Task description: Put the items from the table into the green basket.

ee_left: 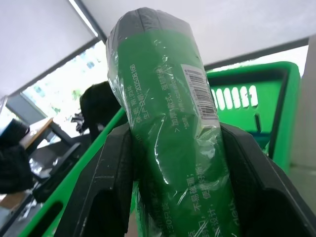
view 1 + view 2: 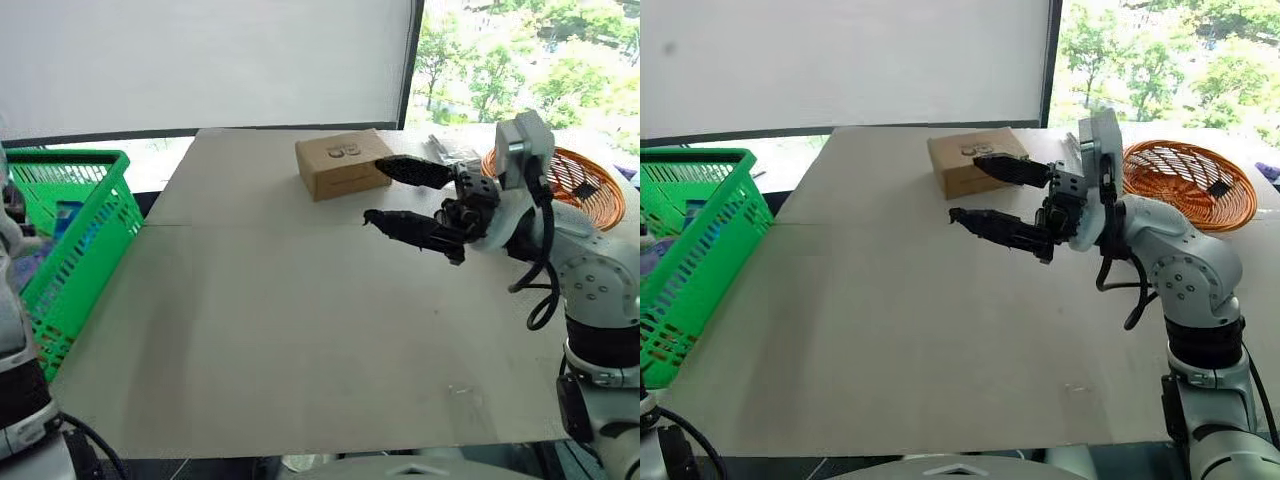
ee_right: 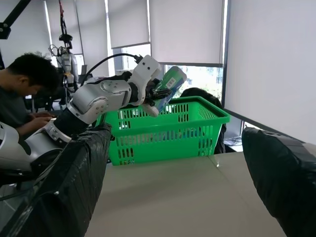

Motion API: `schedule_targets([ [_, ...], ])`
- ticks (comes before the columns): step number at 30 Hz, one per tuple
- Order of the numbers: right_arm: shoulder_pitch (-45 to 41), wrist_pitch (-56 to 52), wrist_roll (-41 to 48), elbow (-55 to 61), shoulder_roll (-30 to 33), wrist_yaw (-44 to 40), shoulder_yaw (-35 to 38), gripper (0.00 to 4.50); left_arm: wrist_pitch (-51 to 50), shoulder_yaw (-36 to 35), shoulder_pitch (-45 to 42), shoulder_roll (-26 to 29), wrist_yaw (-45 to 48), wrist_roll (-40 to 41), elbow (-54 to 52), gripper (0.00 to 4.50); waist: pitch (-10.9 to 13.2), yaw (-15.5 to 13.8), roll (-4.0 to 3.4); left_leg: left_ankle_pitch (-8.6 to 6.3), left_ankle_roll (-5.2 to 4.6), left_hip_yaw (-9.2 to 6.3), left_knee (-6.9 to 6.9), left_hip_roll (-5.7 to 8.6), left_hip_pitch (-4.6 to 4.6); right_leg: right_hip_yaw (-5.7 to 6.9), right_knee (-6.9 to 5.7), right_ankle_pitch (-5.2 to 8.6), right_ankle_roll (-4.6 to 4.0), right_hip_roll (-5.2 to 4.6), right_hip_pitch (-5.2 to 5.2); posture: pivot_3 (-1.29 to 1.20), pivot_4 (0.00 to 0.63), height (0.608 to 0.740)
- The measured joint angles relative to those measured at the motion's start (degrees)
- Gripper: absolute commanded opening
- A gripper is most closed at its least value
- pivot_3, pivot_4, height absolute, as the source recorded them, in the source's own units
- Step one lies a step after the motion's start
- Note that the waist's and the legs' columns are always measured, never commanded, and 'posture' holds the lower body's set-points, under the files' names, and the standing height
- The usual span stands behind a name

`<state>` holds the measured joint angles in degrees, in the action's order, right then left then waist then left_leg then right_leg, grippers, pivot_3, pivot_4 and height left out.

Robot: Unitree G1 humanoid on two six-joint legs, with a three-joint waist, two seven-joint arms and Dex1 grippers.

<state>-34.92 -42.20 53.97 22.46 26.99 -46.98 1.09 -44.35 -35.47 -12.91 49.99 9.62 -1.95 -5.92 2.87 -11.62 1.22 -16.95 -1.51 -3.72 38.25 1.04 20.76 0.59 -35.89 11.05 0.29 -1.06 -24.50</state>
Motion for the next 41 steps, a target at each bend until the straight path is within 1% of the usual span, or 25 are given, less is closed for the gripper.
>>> schedule_targets([
  [2,-0.1,0.0,-1.0,-0.6,0.1,-0.1,-0.8,4.5,1.8,-0.5,0.6,0.0,0.4,0.2,1.5,1.97,-0.1,-0.8,0.18,0.01,0.04,-0.04,0.01,-0.01,0.09,0.01,0.0,0.0,0.0,-0.03,-0.06,0.34,0.0,0.74],
  [5,-0.1,0.0,-1.3,-0.6,0.1,-0.4,-0.9,4.5,4.5,-3.1,1.0,-0.1,0.4,1.0,4.6,1.97,-0.1,-1.8,0.21,-0.01,0.06,0.02,0.01,-0.02,0.14,-0.03,0.0,-0.01,-0.01,-0.09,-0.13,0.33,0.0,0.74],
  [6,-0.1,0.0,-1.3,-0.6,0.1,-0.3,-0.9,4.5,5.4,-3.9,1.4,-0.1,0.4,1.0,5.6,2.95,-0.1,-2.1,0.21,-0.01,0.06,0.03,0.0,-0.02,0.15,-0.03,0.0,-0.01,-0.01,-0.1,-0.15,0.33,0.0,0.74],
  [7,-0.1,0.0,-1.4,-0.5,0.1,-0.3,-0.9,4.5,6.2,-4.4,1.8,-0.1,0.4,1.0,6.6,3.25,-0.1,-2.3,0.21,-0.02,0.07,0.03,-0.01,-0.02,0.17,-0.03,0.0,-0.01,-0.01,-0.1,-0.17,0.31,0.0,0.74],
  [9,-0.1,0.0,-1.6,-0.5,0.1,-0.2,-0.9,4.5,7.9,-4.8,1.9,-0.1,0.4,1.1,8.3,4.16,-0.1,-2.8,0.21,-0.02,0.07,0.04,-0.01,-0.02,0.2,-0.02,0.0,-0.02,-0.01,-0.1,-0.21,0.31,0.0,0.74],
  [10,-0.1,0.0,-1.6,-0.4,0.1,-0.2,-0.9,4.5,8.6,-4.9,1.9,-0.1,0.4,1.2,8.8,4.46,-0.1,-3.1,0.21,-0.02,0.07,0.05,-0.01,-0.02,0.2,-0.03,0.0,-0.02,-0.01,-0.1,-0.22,0.31,0.0,0.74],
  [13,-0.1,0.0,-1.7,-0.4,0.1,-0.2,-0.9,4.5,10.4,-5.1,1.9,-0.1,0.4,1.8,9.9,4.46,-0.1,-3.5,0.21,-0.15,0.29,0.06,-0.02,-0.03,0.21,-0.03,0.0,-0.02,-0.02,-0.1,-0.24,0.31,0.0,0.74],
  [17,0.5,0.0,-2.0,0.1,1.0,-0.4,-0.9,4.5,13.5,-5.1,0.4,-1.1,0.3,3.5,10.5,4.46,-0.2,-4.0,0.24,-0.16,0.3,0.07,-0.01,-0.04,0.24,-0.02,0.0,-0.03,-0.02,-0.12,-0.24,0.31,0.0,0.74],
  [20,3.3,0.5,-3.9,-0.1,3.2,-1.6,-0.8,4.5,14.8,-5.4,-1.7,-5.0,2.8,9.2,6.3,4.46,-0.3,-5.0,0.4,-0.16,0.3,0.12,0.02,-0.01,0.27,-0.02,0.0,-0.04,-0.02,-0.19,-0.24,0.31,0.0,0.74],
  [22,6.8,3.0,-7.8,-0.9,5.4,-2.7,-1.4,4.5,14.7,-4.1,1.0,-7.7,7.8,14.1,0.1,4.46,-0.4,-5.1,0.47,-0.18,0.27,0.21,0.04,0.04,0.3,-0.07,0.01,-0.04,-0.02,-0.26,-0.25,0.3,0.0,0.74],
  [23,8.3,4.3,-9.9,-1.6,6.3,-2.9,-1.7,4.5,14.8,-2.8,3.2,-8.4,10.0,15.6,-2.5,4.46,-0.4,-5.1,0.46,-0.19,0.24,0.3,0.04,0.05,0.3,-0.14,0.02,-0.04,-0.02,-0.27,-0.26,0.3,0.0,0.74],
  [24,10.9,7.4,-13.6,-3.4,7.0,-3.1,-2.1,4.5,14.8,-0.7,7.3,-10.0,12.8,17.5,-6.6,4.46,-0.5,-5.0,0.43,-0.2,0.19,0.36,0.04,0.06,0.3,-0.2,0.04,-0.04,-0.02,-0.27,-0.29,0.3,0.0,0.74],
  [26,13.6,10.6,-17.0,-6.2,7.0,-2.8,-2.2,4.5,14.6,1.7,10.8,-12.4,14.5,18.8,-9.3,4.46,-0.6,-4.8,0.38,-0.2,0.04,0.5,0.03,0.04,0.24,-0.31,0.01,-0.03,-0.01,-0.24,-0.29,0.3,0.0,0.74],
  [27,17.3,16.3,-21.6,-10.4,6.8,-2.4,-2.2,4.5,14.9,4.4,16.4,-15.4,15.9,19.7,-13.2,4.46,-0.8,-4.7,0.39,-0.15,-0.12,0.59,0.02,-0.01,0.21,-0.41,0.04,-0.03,-0.01,-0.18,-0.28,0.3,0.0,0.74],
  [28,18.9,17.8,-23.0,-12.2,6.8,-2.2,-2.0,4.5,15.0,5.9,18.8,-16.6,16.6,20.0,-14.6,4.46,-0.9,-4.7,0.38,-0.21,-0.21,0.72,0.01,-0.02,0.11,-0.49,0.02,-0.02,0.0,-0.19,-0.25,0.3,0.0,0.74],
  [30,23.7,23.5,-27.5,-19.0,6.4,-2.0,-1.8,4.5,15.3,12.6,26.3,-20.3,18.5,20.0,-16.9,4.46,-0.8,-4.7,0.32,-0.24,-0.27,0.8,0.05,-0.02,0.16,-0.58,0.02,0.06,-0.12,-0.15,-0.29,0.3,0.0,0.74],
  [32,27.1,28.5,-30.5,-23.9,5.5,-1.8,-1.6,4.5,16.8,19.7,31.0,-22.9,19.4,18.8,-18.6,4.46,-0.8,-4.8,0.31,-0.24,-0.28,0.83,0.1,-0.09,0.12,-0.61,0.01,0.06,-0.13,-0.05,-0.27,0.28,0.0,0.74],
  [33,28.0,30.6,-31.7,-25.9,4.9,-1.7,-1.5,4.5,17.5,23.1,32.3,-23.7,19.7,18.2,-19.3,4.46,-0.8,-4.7,0.26,-0.24,-0.28,0.84,0.15,-0.17,0.11,-0.6,-0.03,0.08,-0.18,0.05,-0.26,0.28,0.0,0.74],
  [35,29.2,34.8,-32.9,-27.8,4.2,-2.0,-0.8,4.5,18.7,25.9,32.2,-24.5,19.9,17.6,-20.7,4.46,-0.8,-4.7,0.1,-0.22,-0.29,0.88,0.2,-0.29,-0.01,-0.49,-0.04,0.18,-0.13,0.23,-0.13,0.28,0.0,0.74],
  [36,29.9,37.5,-33.5,-28.6,3.9,-2.1,-0.2,4.5,19.2,27.0,31.9,-25.1,19.8,17.6,-21.9,4.46,-0.9,-4.6,-0.1,-0.22,-0.29,0.98,0.24,-0.34,-0.1,-0.35,-0.05,0.2,-0.12,0.35,-0.01,0.28,0.0,0.74],
  [39,31.0,40.5,-33.9,-29.6,3.5,-2.5,0.1,4.5,19.7,28.9,31.1,-26.3,19.4,17.8,-23.1,4.46,-1.1,-4.2,-0.57,-0.22,-0.3,1.07,0.23,-0.41,-0.22,-0.29,-0.06,0.21,-0.13,0.71,0.33,0.28,0.0,0.74],
  [41,31.2,41.5,-34.1,-29.8,3.0,-2.6,0.1,4.5,19.7,29.4,31.1,-26.4,19.4,17.8,-23.4,4.46,-1.1,-3.3,-0.66,-0.22,-0.3,1.06,0.23,-0.47,-0.29,-0.32,-0.06,0.22,-0.14,0.93,0.4,0.26,0.0,0.74],
])
